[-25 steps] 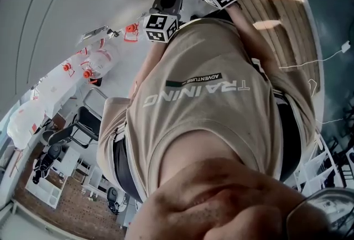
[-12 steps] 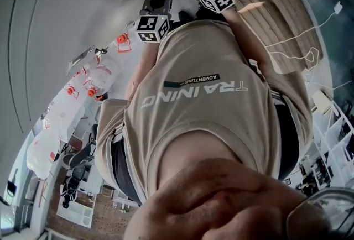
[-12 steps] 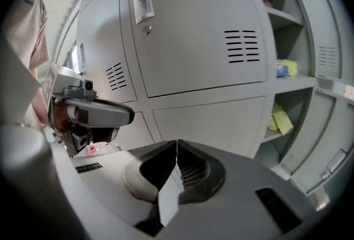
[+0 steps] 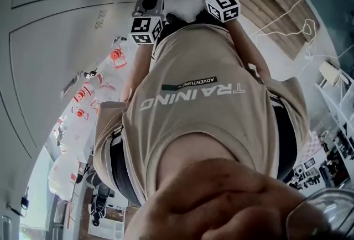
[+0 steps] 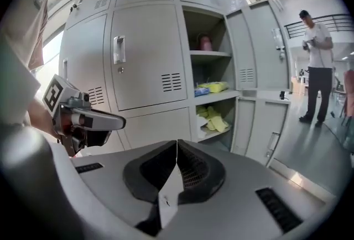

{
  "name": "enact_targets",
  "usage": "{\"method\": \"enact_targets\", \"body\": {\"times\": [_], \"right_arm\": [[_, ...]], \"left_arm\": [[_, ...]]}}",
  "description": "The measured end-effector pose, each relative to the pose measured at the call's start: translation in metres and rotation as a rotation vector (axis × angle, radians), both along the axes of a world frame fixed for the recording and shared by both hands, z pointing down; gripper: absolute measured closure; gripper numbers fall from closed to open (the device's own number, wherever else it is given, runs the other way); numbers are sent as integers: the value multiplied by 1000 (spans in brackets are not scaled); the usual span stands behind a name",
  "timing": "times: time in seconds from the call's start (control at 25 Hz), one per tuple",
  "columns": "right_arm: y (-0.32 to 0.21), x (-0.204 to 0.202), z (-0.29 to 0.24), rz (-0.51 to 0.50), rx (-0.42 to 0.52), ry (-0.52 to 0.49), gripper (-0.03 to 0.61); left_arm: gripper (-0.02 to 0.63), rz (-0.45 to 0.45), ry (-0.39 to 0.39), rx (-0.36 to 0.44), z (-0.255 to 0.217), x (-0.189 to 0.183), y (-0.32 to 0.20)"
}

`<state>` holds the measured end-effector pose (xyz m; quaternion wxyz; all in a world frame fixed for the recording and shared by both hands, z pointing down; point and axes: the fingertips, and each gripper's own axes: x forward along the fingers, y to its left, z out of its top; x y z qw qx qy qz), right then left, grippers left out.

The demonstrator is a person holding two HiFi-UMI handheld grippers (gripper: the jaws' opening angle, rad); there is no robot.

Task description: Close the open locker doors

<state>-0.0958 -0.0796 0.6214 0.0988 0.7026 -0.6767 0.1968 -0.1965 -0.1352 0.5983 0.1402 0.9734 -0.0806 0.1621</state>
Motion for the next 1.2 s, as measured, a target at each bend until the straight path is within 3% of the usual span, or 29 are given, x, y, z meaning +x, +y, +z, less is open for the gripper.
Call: {"method": "enact_targets", "body": {"times": [0.2, 0.56, 0.8, 1.0, 1.2], "right_arm": [[42, 41, -4, 93, 16, -20, 563], [119, 105, -12, 104, 46, -39, 563], [163, 159, -6, 88, 55, -68, 563], [188, 196, 10, 54, 12, -9, 563], [196, 215, 17, 64, 6, -52, 563]], "left_arm": [[614, 64, -1, 23, -9, 36, 36], [614, 139, -10, 66, -25, 118, 112], [614, 97, -22, 77, -30, 167, 148], [614, 44, -63, 24, -13, 188, 169], [614, 66, -82, 30, -13, 212, 177]]}}
